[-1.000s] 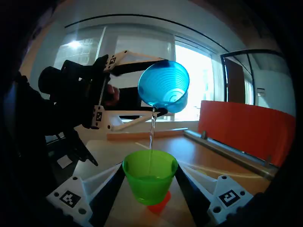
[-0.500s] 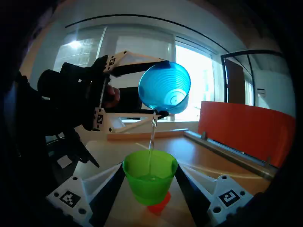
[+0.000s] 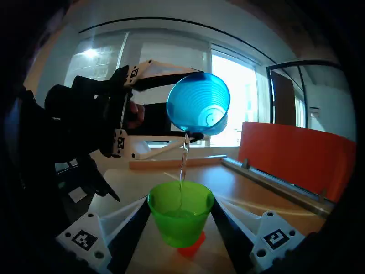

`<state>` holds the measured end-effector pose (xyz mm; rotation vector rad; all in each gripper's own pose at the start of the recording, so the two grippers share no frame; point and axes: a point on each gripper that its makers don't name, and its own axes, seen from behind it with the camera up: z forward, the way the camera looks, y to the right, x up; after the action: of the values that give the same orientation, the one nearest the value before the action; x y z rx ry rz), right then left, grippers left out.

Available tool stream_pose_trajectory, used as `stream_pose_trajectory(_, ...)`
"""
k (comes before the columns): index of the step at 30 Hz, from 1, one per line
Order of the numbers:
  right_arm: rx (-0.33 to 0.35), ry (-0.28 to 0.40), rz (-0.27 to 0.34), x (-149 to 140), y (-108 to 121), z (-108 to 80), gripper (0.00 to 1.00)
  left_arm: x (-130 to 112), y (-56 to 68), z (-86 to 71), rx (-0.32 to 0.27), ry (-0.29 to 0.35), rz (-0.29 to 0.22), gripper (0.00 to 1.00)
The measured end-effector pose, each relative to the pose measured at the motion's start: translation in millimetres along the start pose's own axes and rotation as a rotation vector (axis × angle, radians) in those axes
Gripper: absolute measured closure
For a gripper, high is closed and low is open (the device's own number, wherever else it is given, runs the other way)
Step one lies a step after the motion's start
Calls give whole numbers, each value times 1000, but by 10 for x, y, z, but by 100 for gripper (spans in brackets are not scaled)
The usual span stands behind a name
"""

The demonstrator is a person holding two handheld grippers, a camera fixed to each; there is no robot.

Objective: Pour water

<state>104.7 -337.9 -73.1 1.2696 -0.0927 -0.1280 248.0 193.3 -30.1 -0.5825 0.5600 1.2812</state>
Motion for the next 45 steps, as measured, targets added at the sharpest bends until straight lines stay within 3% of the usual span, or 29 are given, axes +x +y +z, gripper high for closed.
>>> stream_pose_trajectory(45, -3, 8, -8, 36, 16, -11, 9, 50, -67, -4, 20, 13, 105, 13)
